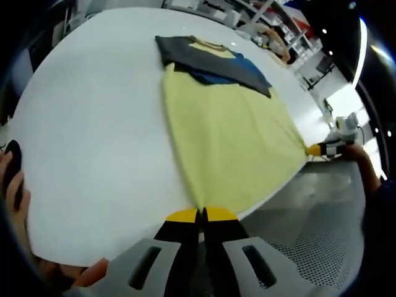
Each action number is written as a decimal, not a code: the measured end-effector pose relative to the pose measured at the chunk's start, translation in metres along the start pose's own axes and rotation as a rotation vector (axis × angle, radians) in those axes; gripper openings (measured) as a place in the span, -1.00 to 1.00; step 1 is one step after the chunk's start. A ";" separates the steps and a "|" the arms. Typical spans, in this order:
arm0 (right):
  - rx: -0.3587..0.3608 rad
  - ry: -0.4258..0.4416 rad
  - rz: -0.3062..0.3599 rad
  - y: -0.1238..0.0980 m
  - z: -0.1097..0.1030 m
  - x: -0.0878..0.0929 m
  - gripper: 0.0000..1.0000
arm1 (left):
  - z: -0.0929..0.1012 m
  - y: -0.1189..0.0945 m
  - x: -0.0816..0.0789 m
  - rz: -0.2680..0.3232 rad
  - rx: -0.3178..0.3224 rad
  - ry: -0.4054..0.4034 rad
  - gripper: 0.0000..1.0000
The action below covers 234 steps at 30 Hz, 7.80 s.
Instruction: Fold the garment on the visible template until the final outline fits inside the template.
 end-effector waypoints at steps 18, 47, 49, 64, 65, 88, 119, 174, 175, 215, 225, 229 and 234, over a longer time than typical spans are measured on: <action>-0.066 0.037 0.090 -0.035 -0.018 -0.014 -1.00 | 0.000 -0.027 -0.009 0.059 0.048 -0.045 -1.00; -0.044 -0.151 0.320 -0.105 -0.038 -0.125 -1.00 | -0.001 -0.088 -0.121 0.343 0.125 -0.086 -1.00; -0.037 -0.163 0.330 -0.106 -0.037 -0.136 -1.00 | -0.002 -0.089 -0.133 0.360 0.122 -0.080 -1.00; -0.012 -0.210 0.380 -0.097 -0.015 -0.219 -1.00 | -0.022 -0.070 -0.218 0.445 0.096 -0.101 -1.00; -0.014 -0.208 0.383 -0.096 -0.014 -0.224 -1.00 | -0.024 -0.068 -0.222 0.448 0.092 -0.104 -1.00; 0.018 -0.197 0.402 -0.048 0.035 -0.312 -1.00 | -0.052 0.002 -0.301 0.436 0.030 -0.158 -1.00; 0.113 -0.129 0.475 0.055 0.112 -0.307 -1.00 | -0.069 0.115 -0.303 0.512 -0.054 -0.198 -1.00; 0.316 -0.343 0.573 0.047 0.104 -0.289 -0.91 | -0.064 0.095 -0.294 0.658 -0.259 0.077 -0.78; 0.315 -0.352 0.570 0.048 0.103 -0.289 -0.95 | -0.062 0.095 -0.294 0.661 -0.255 0.081 -0.79; 0.241 -0.427 0.457 0.101 0.089 -0.281 -1.00 | -0.044 0.134 -0.279 0.582 -0.203 0.148 -1.00; 0.236 -0.446 0.451 0.106 0.090 -0.295 -1.00 | -0.043 0.137 -0.286 0.604 -0.215 0.153 -1.00; 0.234 -0.462 0.449 0.108 0.090 -0.301 -1.00 | -0.044 0.139 -0.291 0.605 -0.218 0.155 -1.00; 0.236 -0.477 0.462 0.105 0.090 -0.312 -1.00 | -0.045 0.140 -0.296 0.604 -0.223 0.150 -1.00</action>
Point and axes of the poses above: the point that each gripper's makers call its tool centre point, and the gripper's own axes: y roughly forward along the fingers, z roughly to its right, x roughly out of its underside, the point moved 10 cm from there along -y, roughly backward along the fingers, and after that the axes turned 12 degrees about -x, right-handed, at the moved point
